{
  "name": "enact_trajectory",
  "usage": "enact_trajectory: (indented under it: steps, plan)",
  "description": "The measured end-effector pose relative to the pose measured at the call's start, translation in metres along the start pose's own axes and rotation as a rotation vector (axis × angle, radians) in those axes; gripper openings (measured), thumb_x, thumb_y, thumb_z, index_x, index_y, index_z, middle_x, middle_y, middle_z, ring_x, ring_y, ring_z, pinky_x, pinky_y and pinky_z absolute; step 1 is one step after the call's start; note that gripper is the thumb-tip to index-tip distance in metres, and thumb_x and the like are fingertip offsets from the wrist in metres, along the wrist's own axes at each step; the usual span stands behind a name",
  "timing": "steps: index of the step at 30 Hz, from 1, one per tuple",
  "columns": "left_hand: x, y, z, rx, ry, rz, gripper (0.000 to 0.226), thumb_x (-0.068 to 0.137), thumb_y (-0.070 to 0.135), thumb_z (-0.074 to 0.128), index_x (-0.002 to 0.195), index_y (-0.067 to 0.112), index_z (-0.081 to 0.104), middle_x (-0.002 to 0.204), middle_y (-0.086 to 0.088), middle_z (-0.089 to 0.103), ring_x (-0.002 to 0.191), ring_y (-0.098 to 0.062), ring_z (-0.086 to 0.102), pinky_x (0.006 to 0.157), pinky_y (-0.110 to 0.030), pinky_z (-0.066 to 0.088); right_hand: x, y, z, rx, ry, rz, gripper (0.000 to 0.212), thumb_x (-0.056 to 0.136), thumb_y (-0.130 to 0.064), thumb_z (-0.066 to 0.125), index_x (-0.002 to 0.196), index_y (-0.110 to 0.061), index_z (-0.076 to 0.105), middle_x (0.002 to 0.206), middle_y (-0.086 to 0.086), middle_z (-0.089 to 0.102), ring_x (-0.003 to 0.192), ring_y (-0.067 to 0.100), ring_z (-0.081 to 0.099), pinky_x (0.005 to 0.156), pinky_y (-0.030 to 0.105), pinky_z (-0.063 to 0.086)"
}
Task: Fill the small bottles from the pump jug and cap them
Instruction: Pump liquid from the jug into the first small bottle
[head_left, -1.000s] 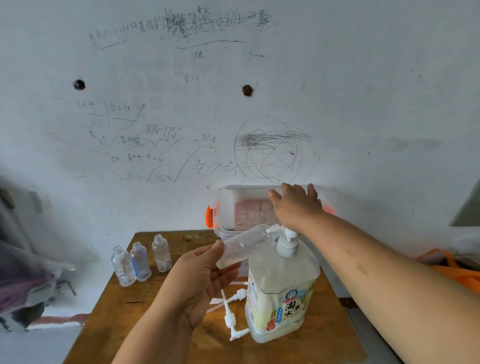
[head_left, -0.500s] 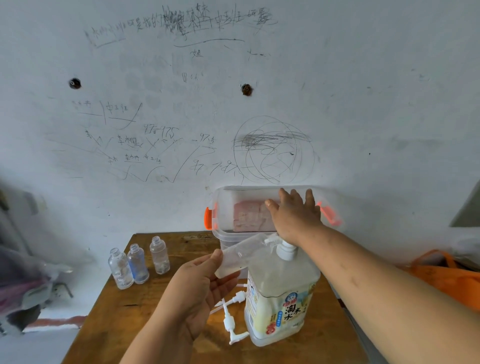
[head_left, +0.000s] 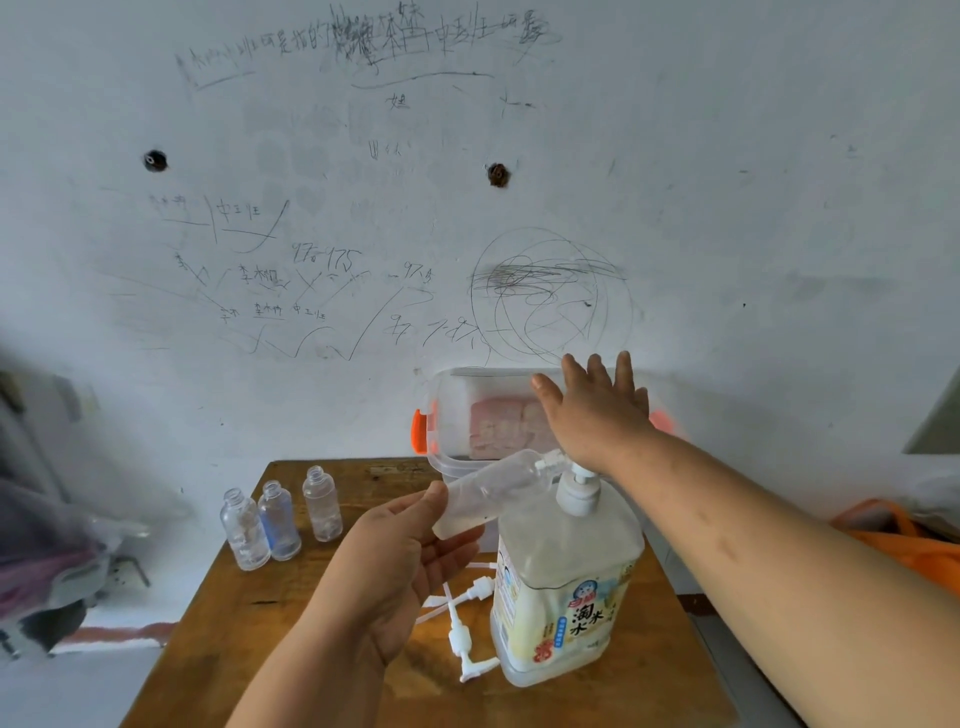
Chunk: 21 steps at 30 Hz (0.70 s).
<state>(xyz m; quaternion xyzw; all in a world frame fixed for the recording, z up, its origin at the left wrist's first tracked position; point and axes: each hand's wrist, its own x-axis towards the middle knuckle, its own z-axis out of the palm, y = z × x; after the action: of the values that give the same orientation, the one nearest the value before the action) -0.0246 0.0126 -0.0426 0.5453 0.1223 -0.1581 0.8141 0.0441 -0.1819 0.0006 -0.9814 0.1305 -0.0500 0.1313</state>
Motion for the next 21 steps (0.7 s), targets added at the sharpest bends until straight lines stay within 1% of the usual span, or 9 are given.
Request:
enact_trajectory:
  steps: [5, 10, 13, 16, 19, 21]
  plan:
    - [0.007, -0.005, -0.002, 0.003, 0.007, -0.02, 0.021, 0.093, 0.02, 0.059, 0.103, 0.001, 0.064, 0.095, -0.021, 0.074, 0.09, -0.036, 0.072, 0.077, -0.042, 0.058, 0.002, 0.003, 0.006, -0.005, -0.043, 0.004, 0.061, 0.099, -0.054, 0.01, 0.153, -0.026, 0.002, 0.161, 0.004, -0.005, 0.144, 0.03, -0.025, 0.118, 0.053, -0.005]
    - [0.006, -0.004, -0.002, 0.013, 0.029, -0.039, 0.02, 0.093, 0.019, 0.06, 0.102, 0.003, 0.063, 0.099, -0.021, 0.072, 0.09, -0.037, 0.072, 0.079, -0.044, 0.058, 0.001, 0.003, 0.014, -0.014, -0.073, 0.006, 0.055, 0.101, -0.044, 0.015, 0.152, -0.026, 0.004, 0.161, 0.005, 0.0, 0.144, 0.033, -0.022, 0.117, 0.054, -0.003]
    - [0.001, -0.003, 0.0, 0.011, 0.031, -0.037, 0.019, 0.092, 0.019, 0.06, 0.102, 0.003, 0.063, 0.098, -0.021, 0.072, 0.09, -0.038, 0.072, 0.078, -0.044, 0.058, -0.002, 0.001, 0.009, -0.017, -0.009, -0.025, 0.061, 0.099, -0.053, 0.012, 0.152, -0.024, 0.006, 0.161, 0.004, -0.001, 0.145, 0.031, -0.021, 0.118, 0.052, -0.003]
    - [-0.002, -0.002, 0.001, 0.011, 0.018, -0.018, 0.019, 0.093, 0.019, 0.06, 0.102, 0.002, 0.063, 0.092, -0.021, 0.074, 0.089, -0.037, 0.072, 0.077, -0.043, 0.058, -0.001, 0.0, -0.002, 0.007, 0.04, -0.025, 0.066, 0.097, -0.057, 0.013, 0.152, -0.022, 0.009, 0.16, 0.005, 0.005, 0.146, 0.032, -0.016, 0.118, 0.052, 0.001]
    - [-0.004, 0.001, 0.002, 0.012, 0.014, -0.004, 0.017, 0.094, 0.018, 0.058, 0.1, 0.003, 0.062, 0.086, -0.018, 0.076, 0.089, -0.036, 0.073, 0.075, -0.043, 0.058, 0.0, -0.003, -0.007, -0.014, 0.033, -0.021, 0.067, 0.097, -0.058, 0.014, 0.152, -0.02, 0.008, 0.16, 0.006, 0.006, 0.146, 0.032, -0.015, 0.118, 0.052, 0.002]
    - [-0.005, 0.003, 0.003, 0.015, 0.015, -0.002, 0.015, 0.094, 0.018, 0.058, 0.099, 0.004, 0.062, 0.088, -0.017, 0.075, 0.088, -0.036, 0.073, 0.073, -0.042, 0.058, -0.001, -0.003, -0.005, -0.038, 0.014, -0.019, 0.066, 0.097, -0.058, 0.013, 0.152, -0.021, 0.008, 0.16, 0.006, 0.006, 0.146, 0.032, -0.016, 0.118, 0.051, 0.001]
